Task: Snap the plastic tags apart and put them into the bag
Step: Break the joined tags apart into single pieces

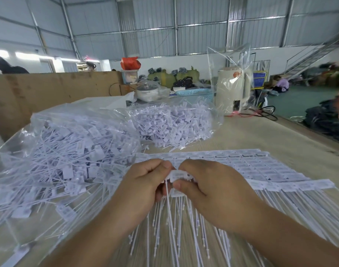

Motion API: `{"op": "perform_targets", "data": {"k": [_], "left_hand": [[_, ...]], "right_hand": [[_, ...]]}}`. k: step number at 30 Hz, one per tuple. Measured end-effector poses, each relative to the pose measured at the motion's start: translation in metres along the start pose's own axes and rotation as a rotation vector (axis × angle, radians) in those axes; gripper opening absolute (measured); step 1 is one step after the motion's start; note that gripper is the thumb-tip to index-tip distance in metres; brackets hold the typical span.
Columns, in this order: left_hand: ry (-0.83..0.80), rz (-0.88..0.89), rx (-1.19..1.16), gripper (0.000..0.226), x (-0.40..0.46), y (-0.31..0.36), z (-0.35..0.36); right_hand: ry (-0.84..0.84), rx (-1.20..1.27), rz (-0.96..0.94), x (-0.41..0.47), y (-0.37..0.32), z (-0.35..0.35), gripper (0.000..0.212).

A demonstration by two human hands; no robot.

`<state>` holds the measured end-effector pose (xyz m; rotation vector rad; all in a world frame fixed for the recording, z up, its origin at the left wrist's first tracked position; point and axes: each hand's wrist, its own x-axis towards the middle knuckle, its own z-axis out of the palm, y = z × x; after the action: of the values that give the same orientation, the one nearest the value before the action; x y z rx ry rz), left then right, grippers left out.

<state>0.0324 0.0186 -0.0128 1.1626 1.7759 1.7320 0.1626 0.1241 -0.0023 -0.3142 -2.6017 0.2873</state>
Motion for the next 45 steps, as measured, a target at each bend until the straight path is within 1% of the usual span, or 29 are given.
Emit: {"op": "perform_targets", "data": {"k": [4, 6, 10, 12, 15, 19, 21, 23, 24, 26, 27, 29, 31, 33, 34, 36, 40, 43, 45], "left_hand": [[0.092, 0.016, -0.113, 0.035, 0.0, -0.003, 0.007], [0.147, 0.029, -0.132, 0.034, -0.001, -0.004, 0.01], [0.171, 0.04, -0.1, 0.037, -0.002, -0.003, 0.012], [0.181, 0.022, -0.144, 0.035, -0.001, -0.003, 0.012], [0.193, -0.01, -0.279, 0.033, -0.001, -0.003, 0.014], [0.213, -0.081, -0.469, 0.038, -0.002, 0.0, 0.019], [0.214, -0.137, -0.569, 0.039, -0.004, 0.002, 0.024], [0.215, -0.218, -0.688, 0.042, -0.005, 0.001, 0.027], [0.221, -0.26, -0.755, 0.04, -0.003, 0.0, 0.025], [0.265, -0.307, -0.872, 0.032, 0.002, -0.002, 0.013], [0.289, -0.301, -0.87, 0.03, 0.006, -0.003, 0.004], [0.265, -0.267, -0.721, 0.028, 0.01, -0.003, -0.011], [0.141, -0.234, -0.541, 0.022, 0.01, -0.002, -0.016], [-0.001, -0.174, -0.328, 0.012, 0.007, -0.002, -0.013], [-0.063, -0.136, -0.22, 0.011, 0.005, -0.002, -0.01], [-0.15, -0.088, -0.117, 0.021, 0.001, -0.002, -0.005], [-0.158, -0.119, -0.146, 0.03, -0.002, 0.003, -0.002], [-0.2, -0.133, -0.125, 0.059, -0.003, 0.002, -0.003], [-0.251, -0.13, -0.067, 0.065, -0.004, 0.002, -0.004]], "right_hand": [[0.069, -0.008, 0.004, 0.002, -0.004, 0.003, 0.025], [0.101, 0.017, 0.032, 0.002, -0.007, 0.003, 0.025], [0.115, 0.026, 0.069, 0.003, -0.01, 0.004, 0.027], [0.112, 0.027, 0.077, 0.004, -0.012, 0.003, 0.027], [0.137, 0.023, 0.082, 0.003, -0.015, 0.003, 0.028], [0.154, 0.0, 0.089, 0.002, -0.017, 0.001, 0.032], [0.161, 0.008, 0.097, 0.003, -0.018, 0.002, 0.032], [0.17, 0.019, 0.091, 0.003, -0.017, 0.003, 0.028], [0.192, 0.03, 0.082, 0.003, -0.016, 0.003, 0.024], [0.264, 0.052, 0.081, 0.004, -0.012, -0.002, 0.027], [0.304, 0.087, 0.09, 0.004, -0.008, -0.005, 0.028], [0.345, 0.182, 0.09, 0.004, -0.001, -0.01, 0.031], [0.31, 0.234, 0.067, 0.002, 0.002, -0.01, 0.03], [0.225, 0.267, 0.032, 0.001, 0.002, -0.007, 0.023], [0.172, 0.272, 0.015, 0.0, 0.001, -0.004, 0.027], [0.08, 0.259, -0.021, -0.002, 0.001, 0.001, 0.036], [0.012, 0.247, -0.089, -0.003, 0.0, -0.002, 0.035], [-0.083, 0.205, -0.119, -0.002, -0.004, -0.004, 0.037], [-0.129, 0.206, -0.133, -0.003, -0.005, -0.004, 0.032]]}}
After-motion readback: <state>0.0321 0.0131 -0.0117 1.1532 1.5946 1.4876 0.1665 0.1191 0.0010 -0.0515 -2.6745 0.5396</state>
